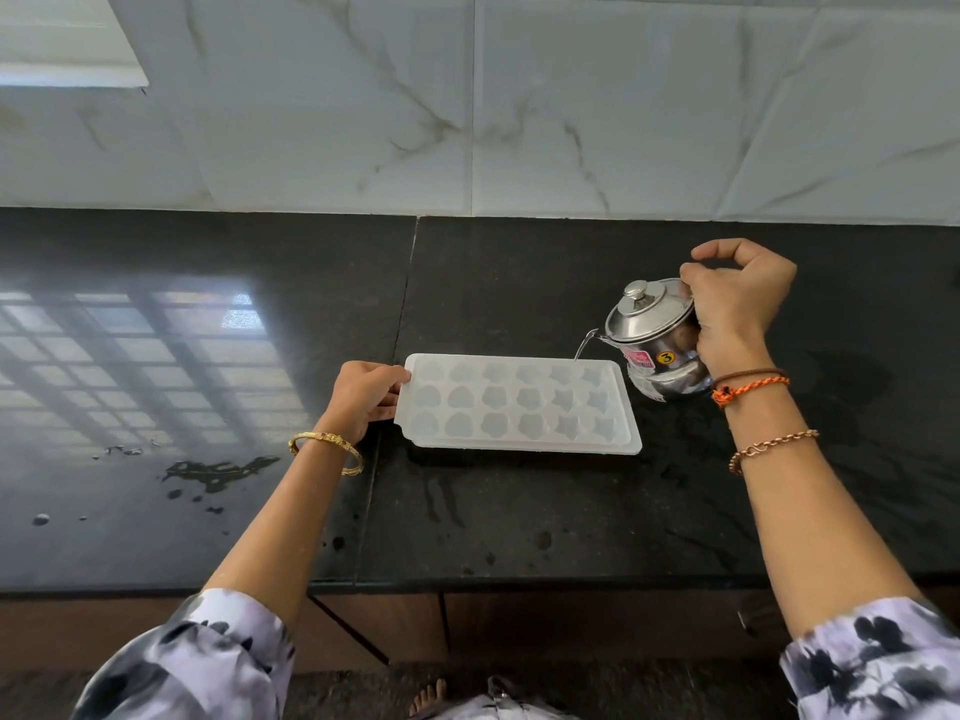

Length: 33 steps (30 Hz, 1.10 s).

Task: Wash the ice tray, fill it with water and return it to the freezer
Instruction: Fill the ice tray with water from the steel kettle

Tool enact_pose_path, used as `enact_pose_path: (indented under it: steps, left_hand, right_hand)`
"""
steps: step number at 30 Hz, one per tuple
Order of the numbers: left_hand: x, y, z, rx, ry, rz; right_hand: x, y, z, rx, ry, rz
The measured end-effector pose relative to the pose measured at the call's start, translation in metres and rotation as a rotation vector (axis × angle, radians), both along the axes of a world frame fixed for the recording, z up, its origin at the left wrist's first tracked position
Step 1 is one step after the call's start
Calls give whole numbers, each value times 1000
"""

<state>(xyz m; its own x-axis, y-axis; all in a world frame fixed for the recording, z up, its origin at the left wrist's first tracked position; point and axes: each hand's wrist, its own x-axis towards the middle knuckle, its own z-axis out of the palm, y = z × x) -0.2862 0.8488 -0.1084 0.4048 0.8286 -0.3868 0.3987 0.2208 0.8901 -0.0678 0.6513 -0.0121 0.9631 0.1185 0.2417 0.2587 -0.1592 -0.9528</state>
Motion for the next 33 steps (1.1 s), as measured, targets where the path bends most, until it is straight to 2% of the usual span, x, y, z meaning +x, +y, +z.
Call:
enact_pose_path:
  steps: [33]
  left_hand:
    - [2, -1, -1, 14, 20, 23]
  right_hand:
    - [4, -22, 3, -11, 4, -79]
